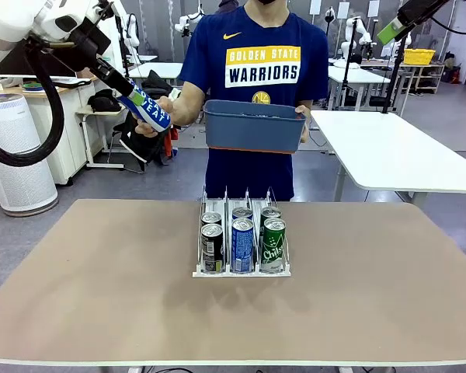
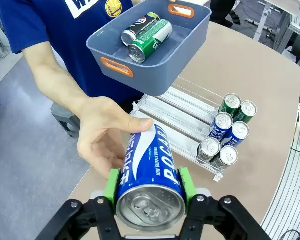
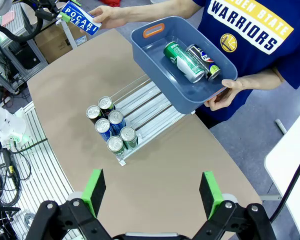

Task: Fill the beverage cans into the dispenser.
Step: Place the picked Ionic drink in the line of the Automatic Can Dispenser with the same cans.

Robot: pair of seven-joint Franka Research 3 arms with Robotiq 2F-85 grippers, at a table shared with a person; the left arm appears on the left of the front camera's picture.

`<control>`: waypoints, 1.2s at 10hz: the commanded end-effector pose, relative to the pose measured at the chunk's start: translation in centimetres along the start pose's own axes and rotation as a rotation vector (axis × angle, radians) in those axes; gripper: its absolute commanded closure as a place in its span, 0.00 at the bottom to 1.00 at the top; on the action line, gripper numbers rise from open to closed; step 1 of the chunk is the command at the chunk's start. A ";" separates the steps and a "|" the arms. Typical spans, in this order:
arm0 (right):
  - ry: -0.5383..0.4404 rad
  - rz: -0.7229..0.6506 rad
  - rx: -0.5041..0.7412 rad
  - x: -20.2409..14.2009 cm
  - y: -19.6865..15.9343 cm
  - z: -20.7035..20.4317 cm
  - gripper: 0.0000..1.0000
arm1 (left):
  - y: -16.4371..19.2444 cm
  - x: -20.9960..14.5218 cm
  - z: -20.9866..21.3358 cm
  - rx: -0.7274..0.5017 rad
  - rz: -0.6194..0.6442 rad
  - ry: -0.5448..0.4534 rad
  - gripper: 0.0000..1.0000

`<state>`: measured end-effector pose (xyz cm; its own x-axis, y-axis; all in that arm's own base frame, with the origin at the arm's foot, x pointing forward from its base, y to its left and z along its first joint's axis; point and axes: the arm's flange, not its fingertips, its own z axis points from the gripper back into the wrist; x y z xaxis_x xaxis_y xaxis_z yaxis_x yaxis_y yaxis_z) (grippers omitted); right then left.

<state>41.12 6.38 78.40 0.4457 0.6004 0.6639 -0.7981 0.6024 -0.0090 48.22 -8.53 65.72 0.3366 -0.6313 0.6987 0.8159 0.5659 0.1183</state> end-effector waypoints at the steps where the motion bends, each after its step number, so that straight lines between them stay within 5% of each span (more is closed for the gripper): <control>1: -0.005 -0.002 0.003 -0.1 0.2 0.1 0.00 | 0.1 -0.1 0.2 0.001 0.003 -0.003 1.00; 12: -0.005 -0.002 0.003 -0.1 0.2 0.1 0.00 | 0.1 -0.1 0.2 0.001 0.003 -0.003 1.00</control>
<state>41.12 6.38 78.40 0.4457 0.6004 0.6639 -0.7981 0.6024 -0.0090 48.24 -8.54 65.69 0.3371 -0.6316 0.6982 0.8163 0.5655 0.1175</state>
